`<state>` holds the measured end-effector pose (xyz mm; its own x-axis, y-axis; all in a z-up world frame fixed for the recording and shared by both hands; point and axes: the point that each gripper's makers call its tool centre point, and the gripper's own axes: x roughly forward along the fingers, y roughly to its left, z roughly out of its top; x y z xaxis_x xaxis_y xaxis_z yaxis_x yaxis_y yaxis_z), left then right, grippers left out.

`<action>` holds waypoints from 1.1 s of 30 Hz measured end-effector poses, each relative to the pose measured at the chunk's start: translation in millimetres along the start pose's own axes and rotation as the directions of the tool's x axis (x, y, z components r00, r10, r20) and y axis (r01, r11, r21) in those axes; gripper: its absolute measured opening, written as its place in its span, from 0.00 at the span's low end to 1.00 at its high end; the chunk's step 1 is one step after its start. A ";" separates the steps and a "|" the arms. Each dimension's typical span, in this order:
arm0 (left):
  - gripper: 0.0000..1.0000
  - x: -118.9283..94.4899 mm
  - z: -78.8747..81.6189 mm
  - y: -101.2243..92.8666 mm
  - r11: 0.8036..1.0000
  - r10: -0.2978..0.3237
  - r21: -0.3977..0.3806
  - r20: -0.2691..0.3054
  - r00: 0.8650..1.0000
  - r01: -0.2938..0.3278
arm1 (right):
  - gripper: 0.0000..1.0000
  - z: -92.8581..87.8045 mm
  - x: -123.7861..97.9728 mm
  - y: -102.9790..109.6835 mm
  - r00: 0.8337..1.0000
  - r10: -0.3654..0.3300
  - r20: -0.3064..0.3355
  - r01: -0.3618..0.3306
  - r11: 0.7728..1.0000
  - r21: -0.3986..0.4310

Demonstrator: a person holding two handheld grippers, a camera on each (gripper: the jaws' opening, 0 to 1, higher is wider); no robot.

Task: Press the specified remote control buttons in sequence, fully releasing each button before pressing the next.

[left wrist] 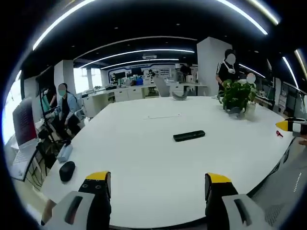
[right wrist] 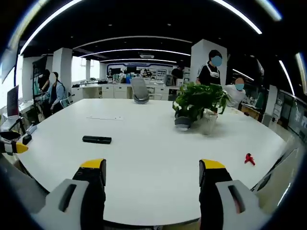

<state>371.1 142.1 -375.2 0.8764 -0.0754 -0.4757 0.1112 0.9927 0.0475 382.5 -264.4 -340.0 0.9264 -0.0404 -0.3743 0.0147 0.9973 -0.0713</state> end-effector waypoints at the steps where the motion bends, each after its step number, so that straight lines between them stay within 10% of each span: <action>1: 0.83 0.0 0.3 0.5 1.000 0.002 -0.003 0.002 1.000 -0.002 | 0.81 -1.7 0.4 -0.6 1.000 0.000 -0.009 0.000 1.000 0.004; 33: 0.81 0.5 0.0 -10.0 0.999 -0.033 0.023 -0.011 0.999 0.033 | 0.78 -12.9 3.7 3.6 0.997 0.028 -0.074 -0.030 0.999 -0.028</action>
<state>370.4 132.2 -375.9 0.8671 -0.1068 -0.4866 0.1508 0.9872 0.0521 381.1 -261.7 -353.6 0.8959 -0.0171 -0.4439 -0.0235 0.9960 -0.0857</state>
